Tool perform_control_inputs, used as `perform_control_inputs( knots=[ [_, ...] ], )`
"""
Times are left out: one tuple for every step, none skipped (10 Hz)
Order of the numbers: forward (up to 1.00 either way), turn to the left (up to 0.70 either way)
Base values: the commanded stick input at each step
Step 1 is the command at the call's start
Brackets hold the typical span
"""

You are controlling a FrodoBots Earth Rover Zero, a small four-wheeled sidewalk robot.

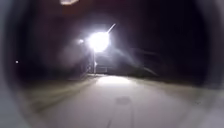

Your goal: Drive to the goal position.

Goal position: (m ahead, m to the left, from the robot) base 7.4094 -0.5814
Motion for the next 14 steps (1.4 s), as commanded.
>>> perform_control_inputs(
  knots=[
    [1.0,-0.05],
    [1.0,-0.26],
    [1.0,-0.19],
    [1.0,-0.11],
    [1.0,-0.03],
    [1.0,0.0],
    [1.0,0.0],
    [1.0,0.0],
    [1.0,0.0],
    [1.0,0.0],
    [1.0,0.0],
    [1.0,0.0],
    [1.0,-0.04],
    [1.0,-0.18]
  ],
)
